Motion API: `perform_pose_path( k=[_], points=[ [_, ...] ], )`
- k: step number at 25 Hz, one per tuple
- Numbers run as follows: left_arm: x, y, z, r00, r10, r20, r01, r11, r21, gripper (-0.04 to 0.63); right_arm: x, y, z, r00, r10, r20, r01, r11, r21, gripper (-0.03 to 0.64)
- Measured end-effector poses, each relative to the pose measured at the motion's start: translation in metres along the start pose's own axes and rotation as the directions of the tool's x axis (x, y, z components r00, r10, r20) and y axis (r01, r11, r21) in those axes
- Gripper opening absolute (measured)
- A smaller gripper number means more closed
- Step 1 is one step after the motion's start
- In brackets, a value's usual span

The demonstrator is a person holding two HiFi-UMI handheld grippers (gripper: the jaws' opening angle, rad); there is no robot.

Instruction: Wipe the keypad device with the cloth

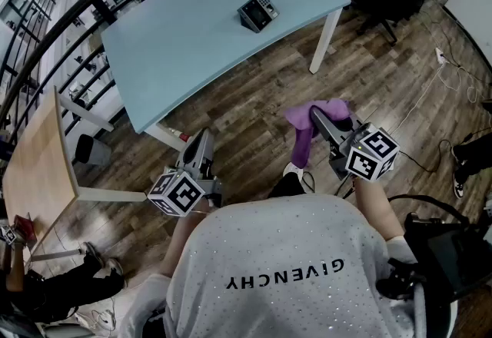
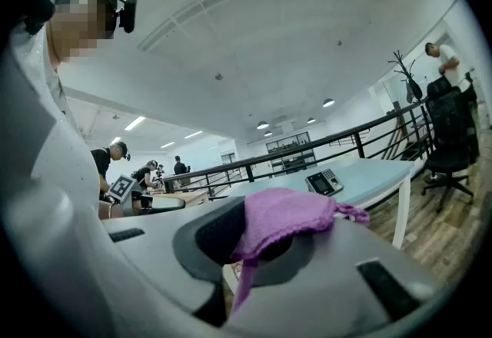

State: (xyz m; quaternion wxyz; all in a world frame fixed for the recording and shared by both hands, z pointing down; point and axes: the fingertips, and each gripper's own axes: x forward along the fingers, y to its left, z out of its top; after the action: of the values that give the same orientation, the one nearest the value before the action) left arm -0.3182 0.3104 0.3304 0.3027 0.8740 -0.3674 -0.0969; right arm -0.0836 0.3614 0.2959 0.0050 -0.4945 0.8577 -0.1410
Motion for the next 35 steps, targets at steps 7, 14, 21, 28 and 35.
perform_pose_path(
  k=[7,14,21,28,35],
  points=[
    [0.016,-0.002,-0.015,1.000,-0.010,-0.026,0.009,1.000,-0.015,0.000,-0.003,-0.011,-0.011,1.000,-0.019,-0.025,0.019,1.000,0.005,0.017],
    [0.062,-0.014,-0.008,0.998,-0.068,-0.002,0.068,0.997,-0.043,0.000,-0.001,-0.063,0.006,0.996,-0.078,0.040,0.073,0.991,0.110,0.017],
    [0.144,-0.012,0.005,1.000,-0.028,0.009,0.028,0.999,-0.016,0.000,0.029,-0.154,0.043,0.990,-0.108,0.089,0.089,0.976,0.197,0.018],
    [0.225,-0.025,0.024,0.994,-0.059,0.087,0.067,0.993,-0.095,0.000,0.069,-0.226,0.085,0.996,0.057,0.075,-0.065,0.992,0.107,0.018],
    [0.276,-0.022,0.019,0.994,-0.009,0.104,0.013,0.999,-0.036,0.000,0.121,-0.285,0.088,0.994,0.108,-0.009,-0.108,0.994,0.019,0.018]
  ],
)
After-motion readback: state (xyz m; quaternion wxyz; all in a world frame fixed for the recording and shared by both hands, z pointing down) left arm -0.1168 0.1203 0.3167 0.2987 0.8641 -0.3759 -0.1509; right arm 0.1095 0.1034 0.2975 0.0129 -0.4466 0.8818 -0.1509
